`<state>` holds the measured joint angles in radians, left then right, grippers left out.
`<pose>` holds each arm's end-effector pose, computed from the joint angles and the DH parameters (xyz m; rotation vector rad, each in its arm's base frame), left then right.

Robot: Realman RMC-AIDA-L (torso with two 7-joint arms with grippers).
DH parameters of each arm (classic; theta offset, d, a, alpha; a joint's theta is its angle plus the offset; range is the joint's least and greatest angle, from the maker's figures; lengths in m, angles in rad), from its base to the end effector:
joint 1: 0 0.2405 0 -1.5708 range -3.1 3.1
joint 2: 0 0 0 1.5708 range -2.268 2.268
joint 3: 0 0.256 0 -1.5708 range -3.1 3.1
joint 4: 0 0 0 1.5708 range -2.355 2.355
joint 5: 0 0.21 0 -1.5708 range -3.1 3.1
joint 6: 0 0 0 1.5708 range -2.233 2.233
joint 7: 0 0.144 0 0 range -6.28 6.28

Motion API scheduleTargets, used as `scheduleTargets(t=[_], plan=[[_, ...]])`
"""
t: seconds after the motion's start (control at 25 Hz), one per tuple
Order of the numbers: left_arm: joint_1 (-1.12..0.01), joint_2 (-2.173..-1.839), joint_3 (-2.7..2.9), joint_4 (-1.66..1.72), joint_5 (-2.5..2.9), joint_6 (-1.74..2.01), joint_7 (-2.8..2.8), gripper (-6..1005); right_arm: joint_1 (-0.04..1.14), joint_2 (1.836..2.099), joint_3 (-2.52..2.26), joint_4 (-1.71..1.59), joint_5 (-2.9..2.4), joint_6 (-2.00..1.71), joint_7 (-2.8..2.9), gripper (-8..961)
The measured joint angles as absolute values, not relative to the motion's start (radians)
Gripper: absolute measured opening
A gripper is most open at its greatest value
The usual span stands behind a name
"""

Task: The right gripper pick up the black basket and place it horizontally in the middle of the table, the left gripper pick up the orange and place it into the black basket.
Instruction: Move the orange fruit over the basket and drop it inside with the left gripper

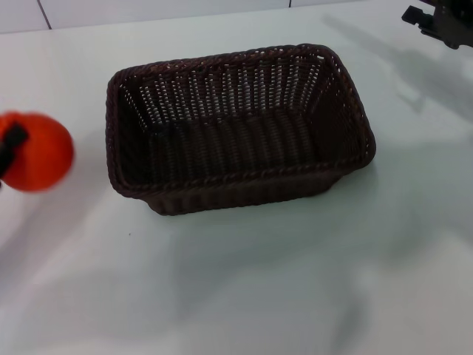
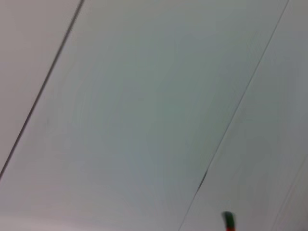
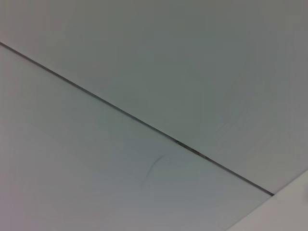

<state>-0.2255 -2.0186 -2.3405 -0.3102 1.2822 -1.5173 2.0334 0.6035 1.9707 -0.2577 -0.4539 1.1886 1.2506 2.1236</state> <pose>-0.3469 0.2557 0.0222 -2.0212 -0.8922 -1.1121 0.3161 0.3873 0.0719 -1.5377 -1.5643 -0.5654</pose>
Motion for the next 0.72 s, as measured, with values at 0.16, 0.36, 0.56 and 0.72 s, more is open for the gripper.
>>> scheduleTargets(t=[0.16,0.36,0.56,0.72], plan=[[-0.269,-2.035,-2.397,-0.313,1.281,-1.638,2.021,148,0.599,1.973,-0.258,-0.454,1.2,1.251,2.107,749],[-0.382,-2.094,-2.345,-0.372,1.295,-1.626,1.991,123,0.598,1.979,-0.259,-0.453,1.215,1.249,2.085,748],[-0.471,-2.127,-2.25,-0.388,1.313,-1.48,1.937,133,0.598,1.985,-0.258,-0.451,1.227,1.253,2.082,748],[-0.492,-2.147,-2.213,-0.394,1.315,-1.403,1.918,141,0.59,1.993,-0.262,-0.451,1.259,1.261,2.061,748]])
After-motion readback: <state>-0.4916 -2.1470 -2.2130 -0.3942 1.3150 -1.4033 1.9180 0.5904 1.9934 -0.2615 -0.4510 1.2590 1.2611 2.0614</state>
